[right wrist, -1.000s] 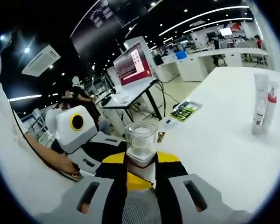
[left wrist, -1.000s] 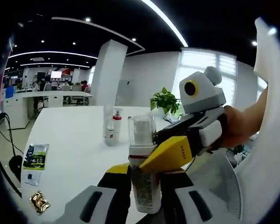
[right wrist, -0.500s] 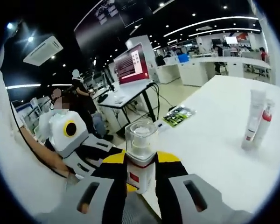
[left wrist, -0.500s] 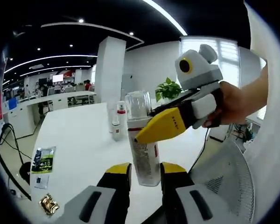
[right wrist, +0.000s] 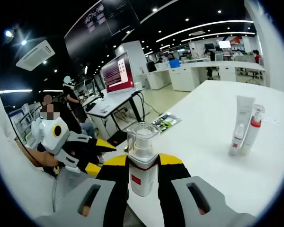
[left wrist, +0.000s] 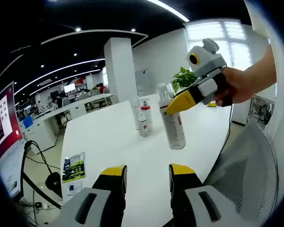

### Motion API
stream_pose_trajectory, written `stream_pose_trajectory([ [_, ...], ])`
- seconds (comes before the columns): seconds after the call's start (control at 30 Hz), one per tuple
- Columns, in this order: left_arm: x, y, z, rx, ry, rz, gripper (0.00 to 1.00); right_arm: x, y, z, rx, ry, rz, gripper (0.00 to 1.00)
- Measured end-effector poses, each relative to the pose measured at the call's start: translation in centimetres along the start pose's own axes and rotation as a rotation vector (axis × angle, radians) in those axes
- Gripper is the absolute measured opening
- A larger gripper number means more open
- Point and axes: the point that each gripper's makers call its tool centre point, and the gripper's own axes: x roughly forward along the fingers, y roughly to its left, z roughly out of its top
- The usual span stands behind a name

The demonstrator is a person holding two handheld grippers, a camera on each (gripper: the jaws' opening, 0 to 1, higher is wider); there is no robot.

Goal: Arrange the skincare products in the storage area until every visible bottle or jar stands upright without overlapping.

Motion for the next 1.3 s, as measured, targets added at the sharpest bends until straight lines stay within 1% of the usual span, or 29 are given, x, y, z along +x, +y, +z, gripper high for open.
stream_pose_trajectory([
  [0.07,0.6,0.8,-1.4,0.020,0.046,0.013,0.36,-0.3,-0.9,0.0,-0.002,0.000,-0.025,0.20],
  [0.1,0.7,0.8,-1.5,0.019,0.044,0.015,0.36,-0.5,-1.2,0.1,-0.004,-0.002,-0.034,0.20],
  [0.13,1.3,0.8,-2.0,-0.021,0.029,0.021,0.36,-0.7,-1.7,0.0,0.001,-0.003,-0.050,0.20],
  [0.17,1.6,0.6,-2.5,-0.034,0.054,0.019,0.36,-0.9,-2.1,-0.1,0.004,-0.004,-0.065,0.20],
  [0.2,1.6,0.6,-3.3,0.006,0.115,0.021,0.36,-1.1,-2.4,-0.2,0.004,-0.005,-0.078,0.20],
  [0.23,1.7,0.6,-3.0,0.054,0.101,0.027,0.36,-1.4,-2.7,-0.2,0.003,-0.008,-0.093,0.20],
  [0.27,1.6,0.3,-2.5,0.066,0.074,0.025,0.36,-1.5,-2.8,-0.3,0.007,-0.012,-0.100,0.20],
  [0.3,1.5,-0.2,-2.4,0.062,0.074,0.011,0.36,-1.7,-2.9,-0.6,0.014,-0.013,-0.109,0.20],
  [0.4,1.7,-0.5,-2.9,0.062,0.099,-0.012,0.36,-1.8,-3.0,-1.2,0.022,-0.015,-0.131,0.20],
  [0.5,1.7,-0.7,-2.7,0.072,0.098,-0.017,0.36,-2.1,-2.6,-1.6,0.039,-0.023,-0.140,0.20],
  [0.57,1.7,-0.8,-2.8,0.078,0.104,-0.020,0.36,-2.1,-2.3,-1.8,0.033,-0.019,-0.142,0.20],
  [0.6,1.7,-0.8,-2.9,0.085,0.105,-0.019,0.36,-2.2,-2.3,-2.0,0.022,-0.016,-0.146,0.20],
  [0.7,1.7,-0.9,-2.9,0.087,0.107,-0.019,0.36,-2.3,-2.4,-2.5,0.033,-0.011,-0.159,0.20],
  [0.8,1.7,-1.0,-2.9,0.094,0.107,-0.023,0.36,-2.4,-2.2,-2.6,0.036,-0.010,-0.167,0.20],
  [0.9,1.7,-1.0,-3.3,0.084,0.123,-0.026,0.36,-2.5,-2.1,-2.4,0.036,-0.022,-0.175,0.20],
  [1.0,1.8,-1.6,-3.5,0.110,0.130,-0.046,0.36,-2.7,-2.4,-2.3,0.036,-0.022,-0.190,0.20],
  [1.03,1.8,-1.6,-3.6,0.112,0.139,-0.049,0.36,-2.8,-2.5,-2.1,0.034,-0.025,-0.197,0.20],
  [1.1,1.9,-1.2,-3.7,0.105,0.144,-0.035,0.36,-3.2,-3.3,-1.4,0.039,-0.046,-0.221,0.20],
  [1.17,1.9,-0.9,-3.8,0.071,0.149,-0.032,0.36,-3.1,-4.3,-1.1,0.036,-0.062,-0.223,0.20],
  [1.23,1.9,-1.0,-3.8,0.070,0.149,-0.035,0.36,-2.8,-5.3,-1.3,0.028,-0.050,-0.236,0.20],
  [1.3,1.9,-1.1,-3.8,0.091,0.148,-0.027,0.36,-2.6,-6.4,-1.7,0.025,-0.040,-0.251,0.20],
])
